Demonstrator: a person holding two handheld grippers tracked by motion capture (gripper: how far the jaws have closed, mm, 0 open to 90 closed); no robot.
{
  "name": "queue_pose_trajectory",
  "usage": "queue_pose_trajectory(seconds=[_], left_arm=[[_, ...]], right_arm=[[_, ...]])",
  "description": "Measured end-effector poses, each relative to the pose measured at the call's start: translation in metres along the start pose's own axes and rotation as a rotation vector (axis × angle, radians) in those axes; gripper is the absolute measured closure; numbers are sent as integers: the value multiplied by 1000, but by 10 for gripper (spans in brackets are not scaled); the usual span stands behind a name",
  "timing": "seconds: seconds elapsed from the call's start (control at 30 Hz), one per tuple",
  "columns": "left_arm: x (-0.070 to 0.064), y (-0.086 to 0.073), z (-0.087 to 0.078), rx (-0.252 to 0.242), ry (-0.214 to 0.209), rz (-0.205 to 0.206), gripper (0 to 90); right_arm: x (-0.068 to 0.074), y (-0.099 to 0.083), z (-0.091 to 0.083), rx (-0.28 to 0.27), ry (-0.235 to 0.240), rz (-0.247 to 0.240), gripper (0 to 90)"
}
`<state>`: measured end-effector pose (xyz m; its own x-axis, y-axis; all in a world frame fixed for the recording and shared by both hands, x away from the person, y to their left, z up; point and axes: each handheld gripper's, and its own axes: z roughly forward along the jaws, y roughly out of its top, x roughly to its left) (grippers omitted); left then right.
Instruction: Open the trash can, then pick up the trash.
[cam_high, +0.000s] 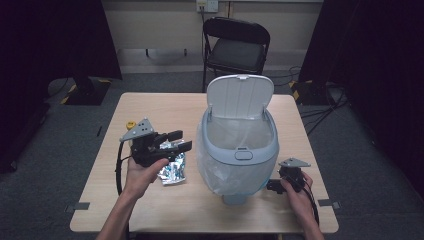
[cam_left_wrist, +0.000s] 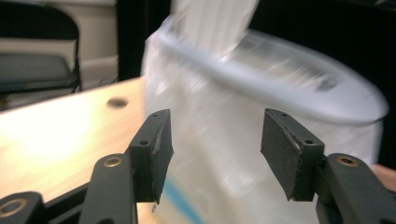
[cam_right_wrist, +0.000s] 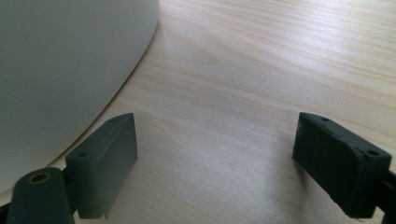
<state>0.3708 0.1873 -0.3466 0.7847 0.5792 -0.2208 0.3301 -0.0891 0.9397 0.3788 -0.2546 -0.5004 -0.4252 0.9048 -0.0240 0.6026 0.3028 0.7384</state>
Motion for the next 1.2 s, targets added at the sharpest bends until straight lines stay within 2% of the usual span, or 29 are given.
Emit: queue_pose_trajectory(seconds=[0.03,0.07,0.1,0.17,0.27,0.37,0.43,0.6,0.73,0.83,0.9,0.97,1.0,1.03,1.13,1.2], left_arm=[[8,-8,1,13,-5,-25,408],[8,-8,1,13,-5,-25,404],[13,-16,3,46,37,-30,385],[17,-20,4,63,49,-32,378],[26,-35,11,104,73,-67,356],[34,-53,22,184,120,-90,337],[38,-62,27,217,130,-98,336],[46,-75,37,288,183,-84,333],[53,-86,45,331,207,-101,335],[57,-92,48,361,199,-117,312],[58,-95,50,382,211,-111,309],[60,-99,52,389,206,-125,308],[60,-101,54,395,218,-123,307],[59,-102,55,415,248,-99,307],[60,-109,58,431,260,-110,329],[60,-111,60,451,260,-97,328]], right_arm=[[1,0,0,1,-2,7,126],[1,0,0,1,-3,8,125],[1,0,0,1,-3,8,125],[1,0,0,1,-3,8,125],[1,0,0,1,-3,8,125],[1,1,1,2,-2,7,124],[1,1,1,2,-2,7,124],[1,1,1,2,-2,7,124],[1,1,1,2,-2,7,124],[0,1,1,1,-1,4,121],[0,1,1,1,3,1,119],[0,1,1,1,1,-1,118],[0,1,2,1,2,-1,118],[0,1,2,1,2,-1,118],[0,1,2,1,2,-1,118],[0,1,2,1,2,-1,118]])
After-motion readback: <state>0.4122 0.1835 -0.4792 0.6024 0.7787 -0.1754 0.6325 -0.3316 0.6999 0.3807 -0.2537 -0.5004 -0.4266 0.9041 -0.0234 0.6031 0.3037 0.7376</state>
